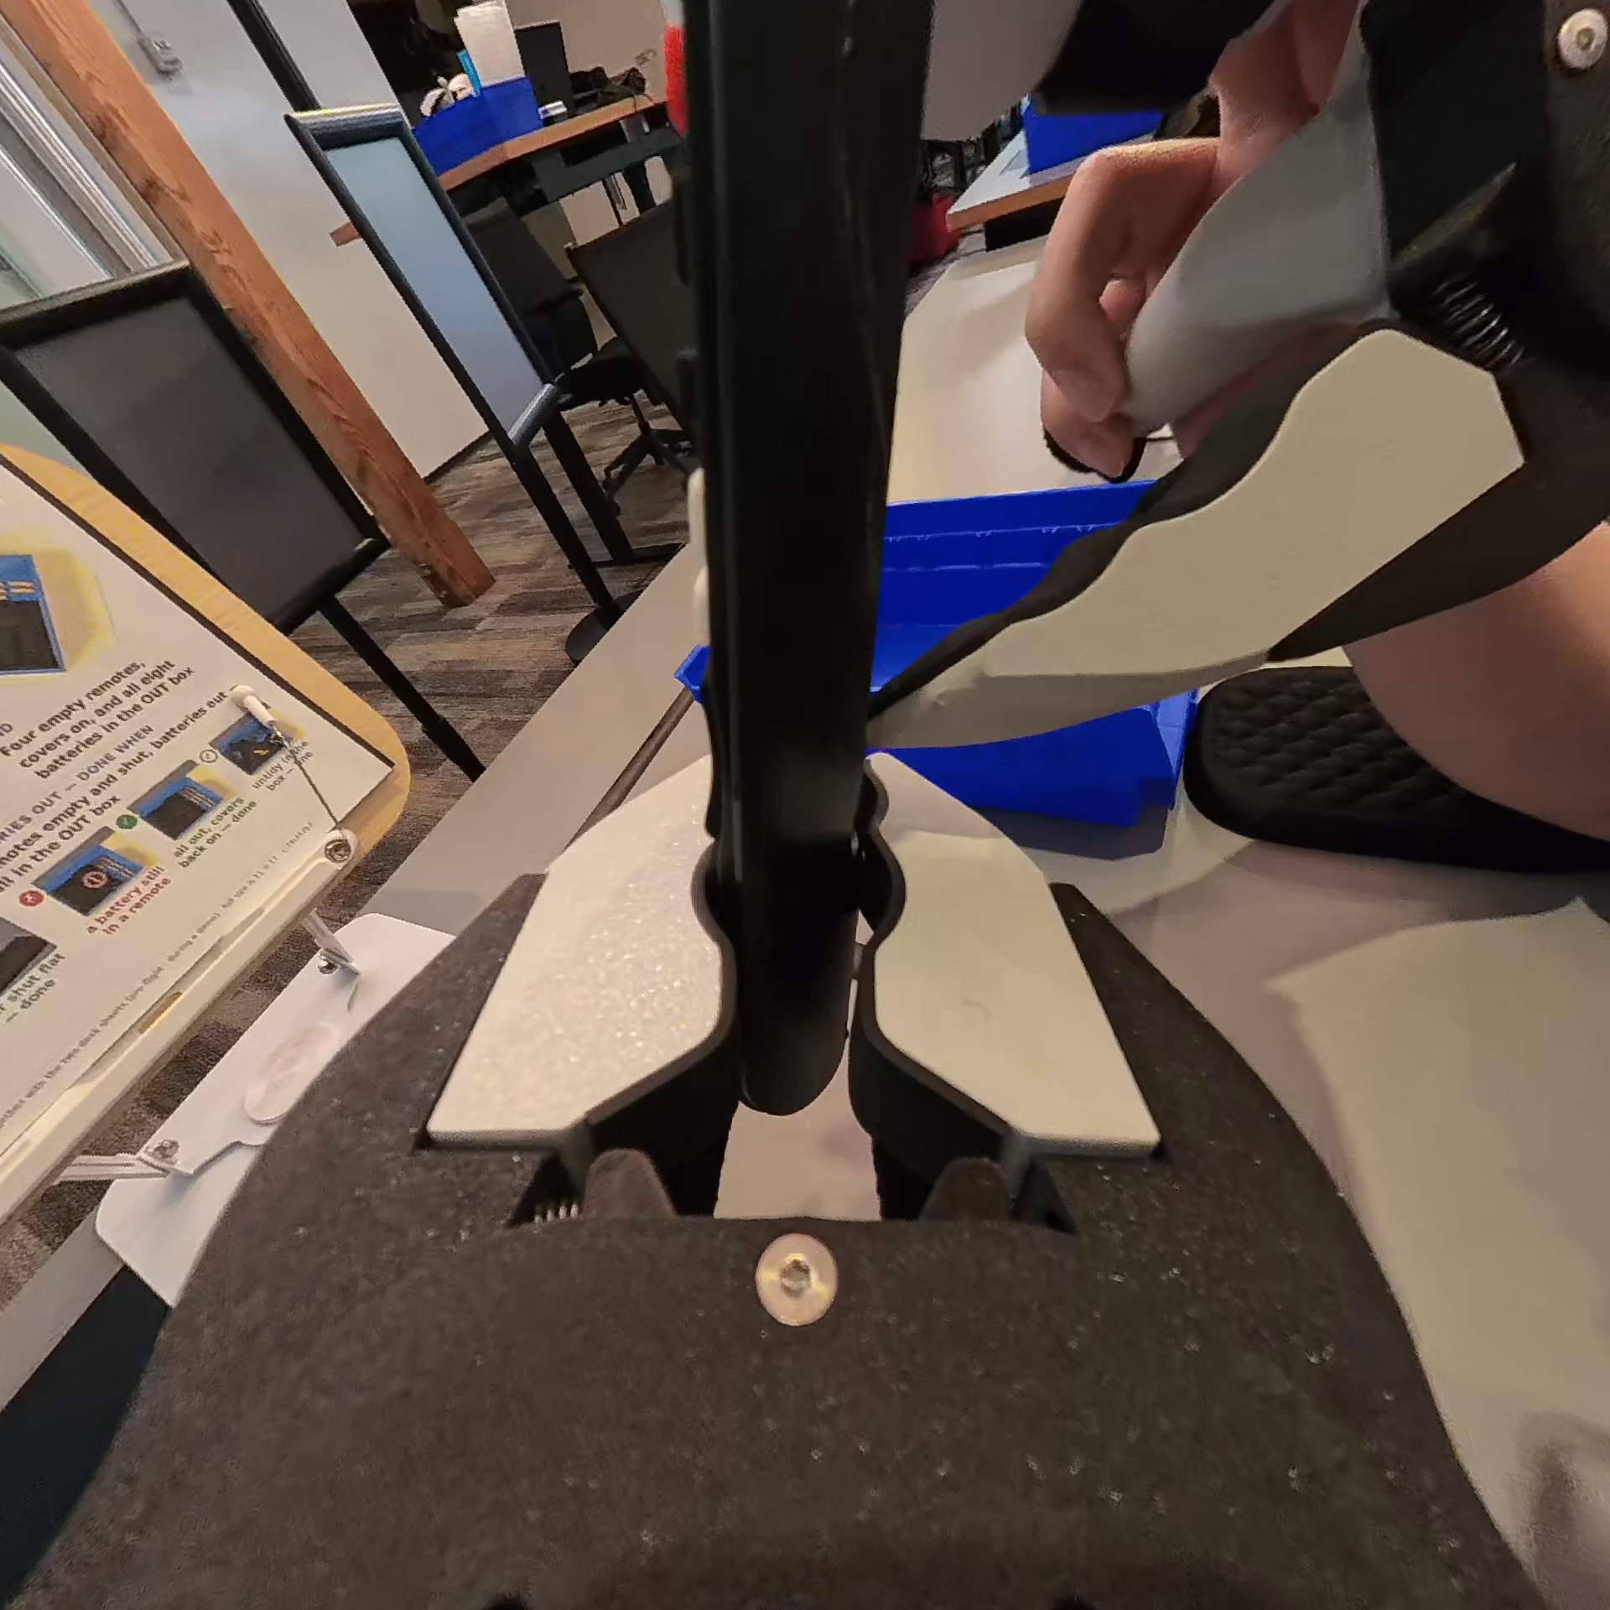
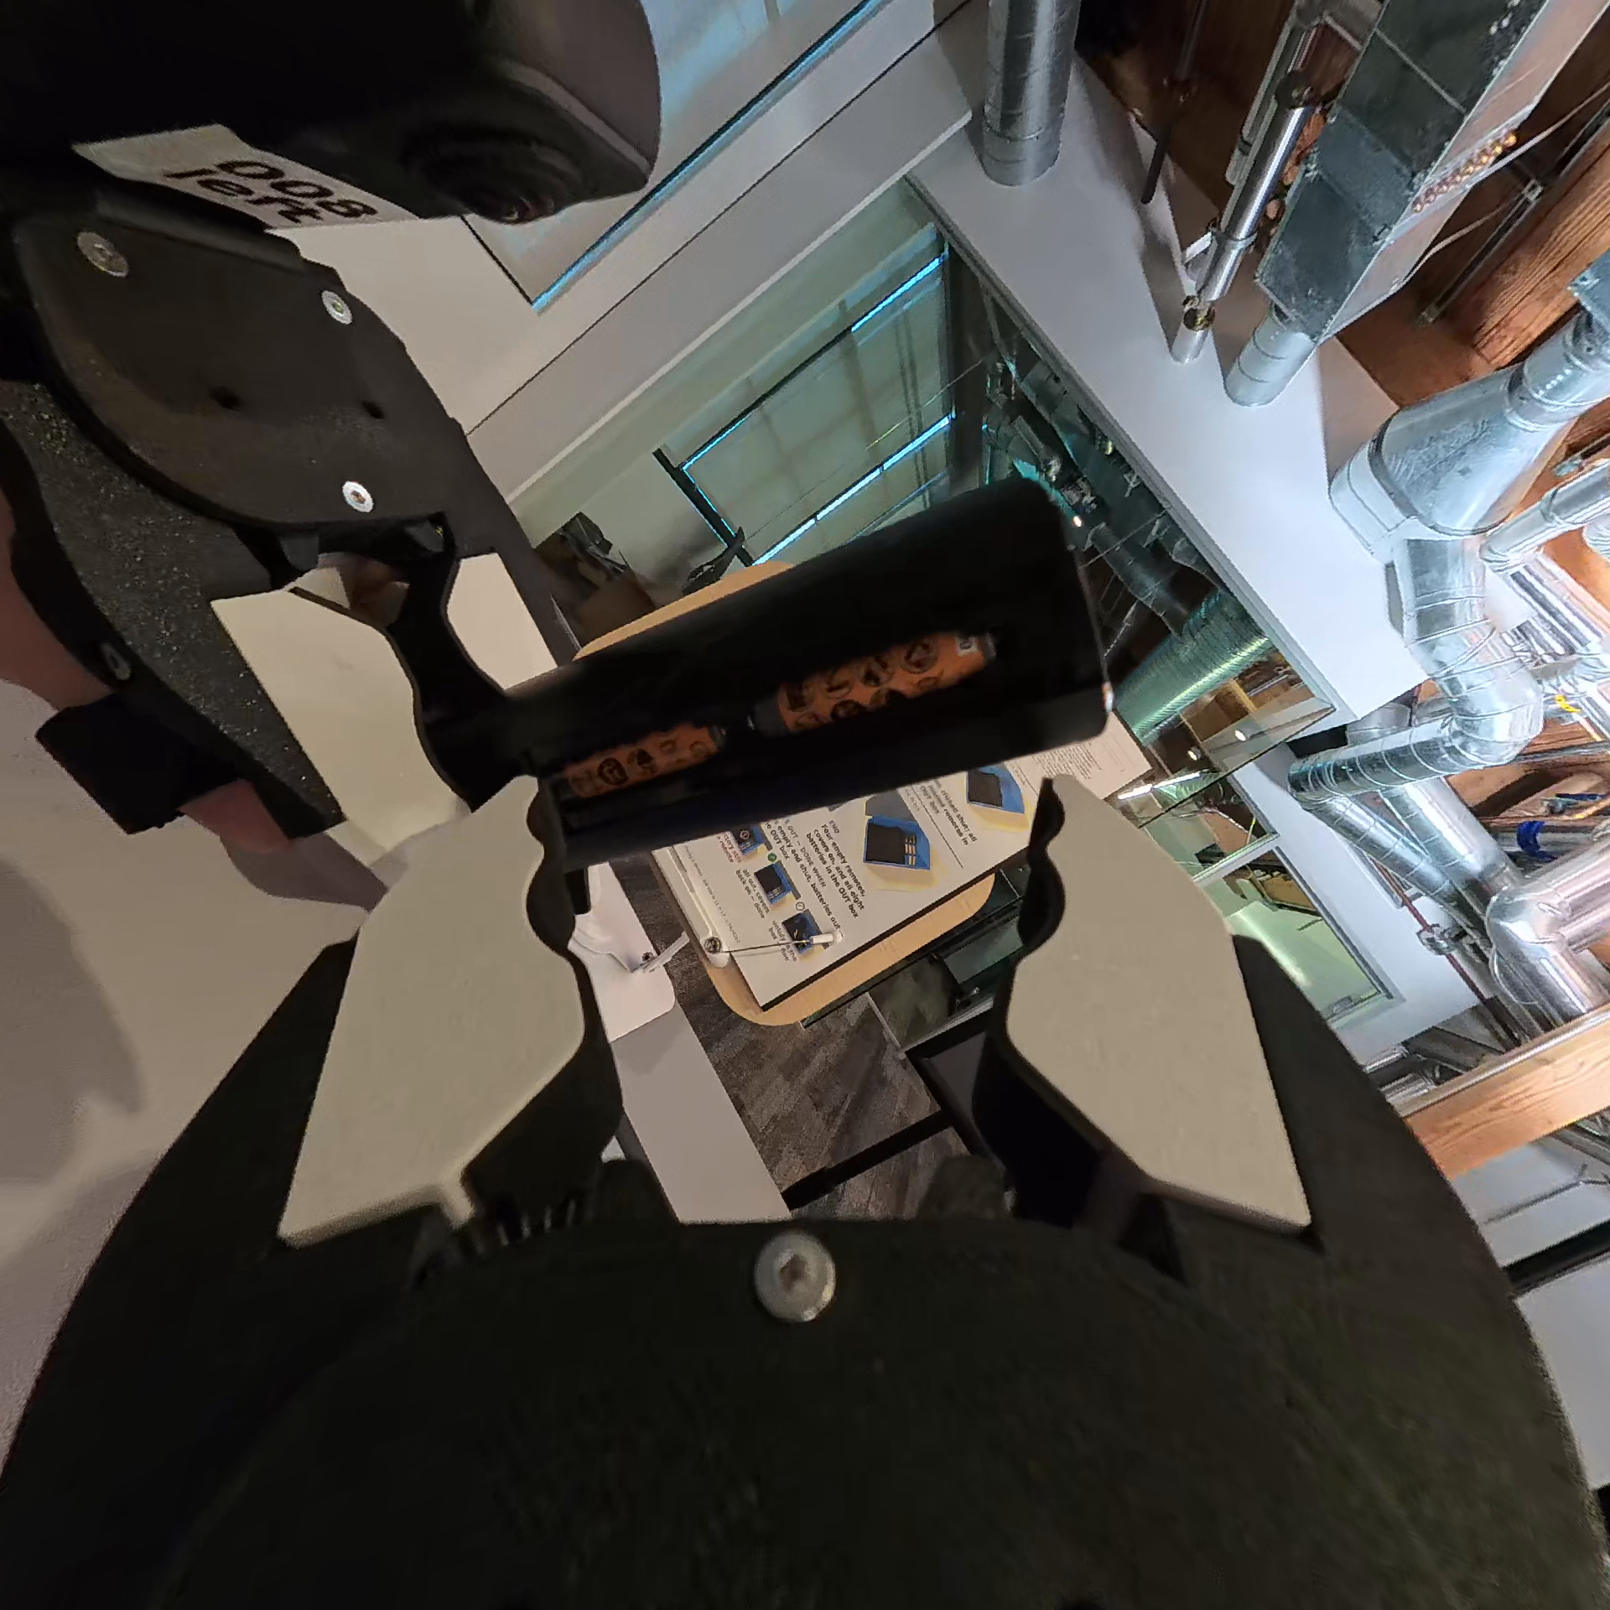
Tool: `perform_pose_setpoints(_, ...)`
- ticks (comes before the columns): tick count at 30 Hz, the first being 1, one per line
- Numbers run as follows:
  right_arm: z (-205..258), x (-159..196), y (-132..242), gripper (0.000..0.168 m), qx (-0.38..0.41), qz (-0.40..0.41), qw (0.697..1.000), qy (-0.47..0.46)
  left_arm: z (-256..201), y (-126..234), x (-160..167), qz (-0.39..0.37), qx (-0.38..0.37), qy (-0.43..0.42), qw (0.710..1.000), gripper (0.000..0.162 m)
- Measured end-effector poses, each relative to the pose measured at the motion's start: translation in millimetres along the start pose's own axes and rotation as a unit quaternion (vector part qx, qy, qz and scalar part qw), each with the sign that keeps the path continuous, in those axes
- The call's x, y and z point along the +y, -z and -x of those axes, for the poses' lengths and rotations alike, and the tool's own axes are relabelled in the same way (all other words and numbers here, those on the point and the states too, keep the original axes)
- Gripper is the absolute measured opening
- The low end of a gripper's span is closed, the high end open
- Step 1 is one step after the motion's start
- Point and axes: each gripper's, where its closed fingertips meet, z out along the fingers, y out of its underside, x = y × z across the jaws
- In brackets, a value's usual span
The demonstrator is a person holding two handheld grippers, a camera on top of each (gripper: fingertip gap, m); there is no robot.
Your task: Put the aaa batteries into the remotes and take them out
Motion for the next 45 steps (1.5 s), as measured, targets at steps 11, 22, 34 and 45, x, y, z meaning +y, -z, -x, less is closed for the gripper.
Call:
perform_pose_setpoints(11,6,0,3,0.106,-0.032,0.006,0.999,-0.001,-12,1,6,0.030,0.049,-0.035,0.998,0.025)
perform_pose_setpoints(22,0,3,0,0.113,-0.013,0.008,1.000,-0.024,-13,2,9,0.049,0.059,0.002,0.997,0.025)
perform_pose_setpoints(34,2,5,-3,0.109,0.015,0.010,1.000,0.013,-10,-2,15,0.049,0.074,0.062,0.994,0.025)
perform_pose_setpoints(45,-23,7,11,0.087,0.018,-0.008,0.999,-0.032,-26,-13,21,0.049,0.127,0.118,0.984,0.025)
